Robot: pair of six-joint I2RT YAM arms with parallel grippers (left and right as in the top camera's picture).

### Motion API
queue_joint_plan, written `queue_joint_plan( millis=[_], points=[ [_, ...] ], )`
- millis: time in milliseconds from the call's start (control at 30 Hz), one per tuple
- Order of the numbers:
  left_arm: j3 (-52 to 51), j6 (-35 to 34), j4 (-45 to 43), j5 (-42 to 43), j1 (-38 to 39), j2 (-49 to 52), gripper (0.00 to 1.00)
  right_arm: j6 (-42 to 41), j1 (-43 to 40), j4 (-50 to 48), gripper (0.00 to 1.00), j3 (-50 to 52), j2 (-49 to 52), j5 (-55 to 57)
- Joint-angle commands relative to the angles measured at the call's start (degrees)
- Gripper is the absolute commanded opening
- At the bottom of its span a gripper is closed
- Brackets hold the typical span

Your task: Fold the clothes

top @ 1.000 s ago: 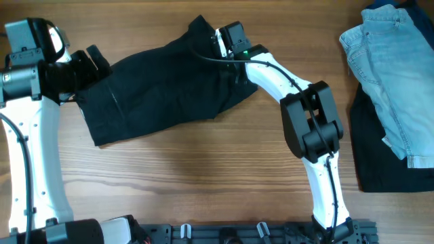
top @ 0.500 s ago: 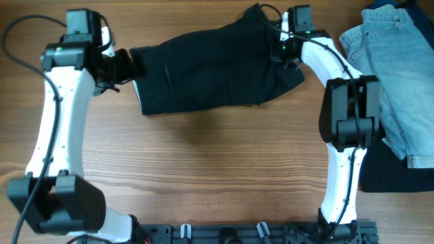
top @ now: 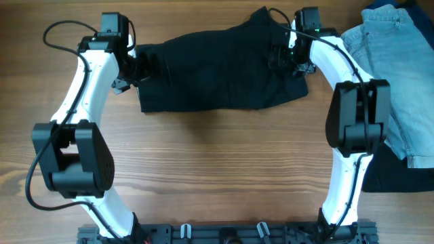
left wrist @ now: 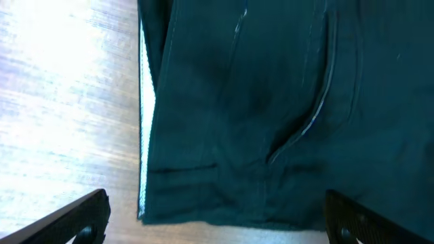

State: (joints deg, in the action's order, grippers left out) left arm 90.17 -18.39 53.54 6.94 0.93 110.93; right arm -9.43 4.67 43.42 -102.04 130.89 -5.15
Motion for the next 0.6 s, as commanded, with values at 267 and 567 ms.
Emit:
queue_joint_plan(
  millis=[267,567],
  points=[
    [0.04,0.20,-4.90,-0.81,-4.26,9.22,1.00,-1.03,-0.24,2.27,1.00,0.35,-9.64,-2.45],
    [0.04,7.78,-9.88,3.08,-5.44,13.86,1.00,-1.14,-0.24,2.29,0.99,0.35,-9.62,-2.69]
  ],
)
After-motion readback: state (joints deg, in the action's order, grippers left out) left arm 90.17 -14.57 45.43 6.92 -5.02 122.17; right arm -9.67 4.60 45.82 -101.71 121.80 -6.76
